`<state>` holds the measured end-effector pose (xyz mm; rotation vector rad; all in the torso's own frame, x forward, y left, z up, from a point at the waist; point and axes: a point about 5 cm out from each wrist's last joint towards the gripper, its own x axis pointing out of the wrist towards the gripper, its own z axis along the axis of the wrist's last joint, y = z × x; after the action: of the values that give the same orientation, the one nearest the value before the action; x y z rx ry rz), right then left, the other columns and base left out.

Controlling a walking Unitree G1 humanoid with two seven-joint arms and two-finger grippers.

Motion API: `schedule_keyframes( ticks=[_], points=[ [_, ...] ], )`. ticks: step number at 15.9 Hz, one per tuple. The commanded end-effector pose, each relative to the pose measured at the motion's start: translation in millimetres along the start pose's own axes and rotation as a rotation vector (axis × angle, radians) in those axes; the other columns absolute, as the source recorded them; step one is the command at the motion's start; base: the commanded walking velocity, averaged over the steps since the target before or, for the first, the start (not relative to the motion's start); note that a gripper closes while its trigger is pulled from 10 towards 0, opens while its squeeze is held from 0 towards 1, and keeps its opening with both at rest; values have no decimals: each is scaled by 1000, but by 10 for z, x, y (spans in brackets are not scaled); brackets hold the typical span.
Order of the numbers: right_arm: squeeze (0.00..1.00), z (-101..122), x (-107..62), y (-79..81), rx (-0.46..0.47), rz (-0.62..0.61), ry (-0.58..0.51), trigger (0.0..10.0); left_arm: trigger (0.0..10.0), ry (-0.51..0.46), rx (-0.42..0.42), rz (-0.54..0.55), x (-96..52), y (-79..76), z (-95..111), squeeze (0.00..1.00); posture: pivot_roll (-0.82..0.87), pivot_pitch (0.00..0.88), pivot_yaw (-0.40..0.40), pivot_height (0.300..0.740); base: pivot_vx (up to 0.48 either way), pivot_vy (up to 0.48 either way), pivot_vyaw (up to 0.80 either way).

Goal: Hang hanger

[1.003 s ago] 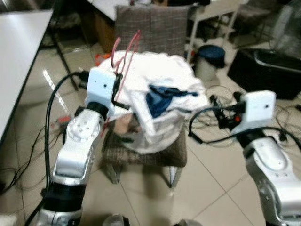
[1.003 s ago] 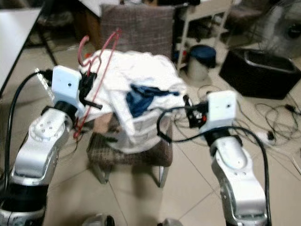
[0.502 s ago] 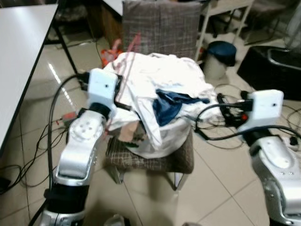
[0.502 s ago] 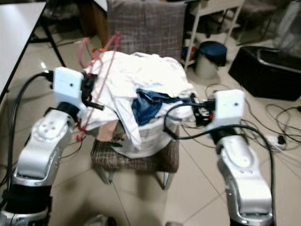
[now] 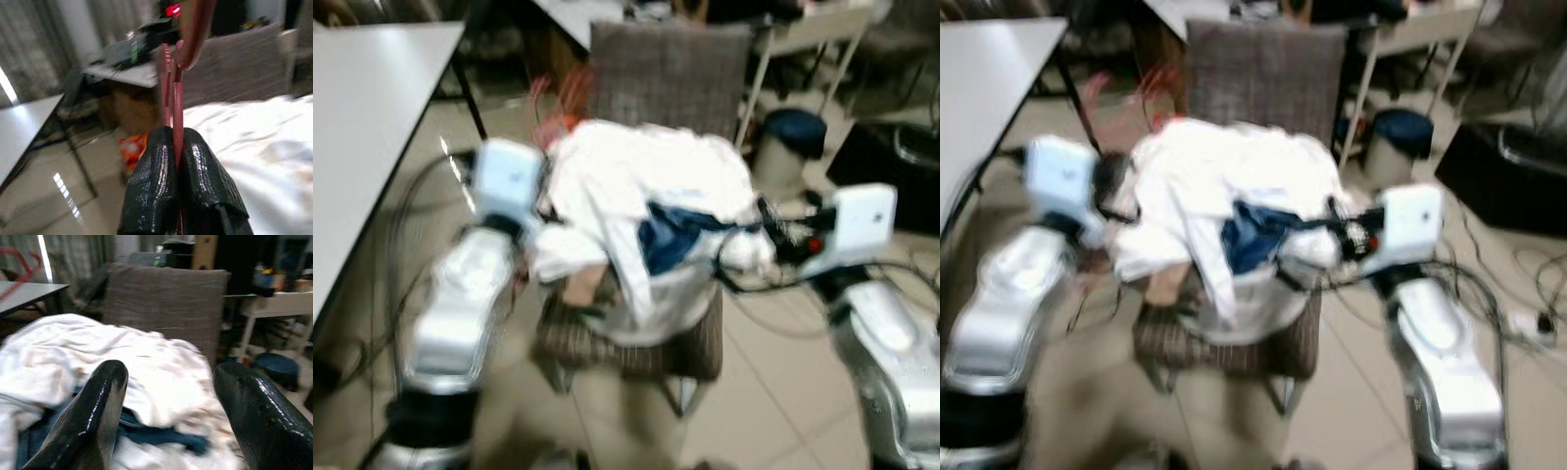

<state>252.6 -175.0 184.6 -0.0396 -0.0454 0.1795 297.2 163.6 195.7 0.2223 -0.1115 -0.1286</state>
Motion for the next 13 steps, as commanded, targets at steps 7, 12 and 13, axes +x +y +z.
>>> schedule_keyframes(
  ticks=[7, 12, 13],
  points=[
    [0, 72, 75, -200, 30, -49, -2, 10000, 10000, -7, -4, -9, 10, 50, 50, 0, -123, 69, 3, 740, 0, 0, 0],
    [1000, -19, 367, -380, 113, -9, 20, 10000, 10000, -18, -7, -31, 14, 54, 81, 0, -107, 73, 7, 740, 0, 0, 0],
    [1000, -49, 499, -400, 74, 36, 74, 10000, 10000, -26, -1, -45, 24, 59, 97, 0, -106, 77, 14, 740, 0, 0, 0]
  ],
)
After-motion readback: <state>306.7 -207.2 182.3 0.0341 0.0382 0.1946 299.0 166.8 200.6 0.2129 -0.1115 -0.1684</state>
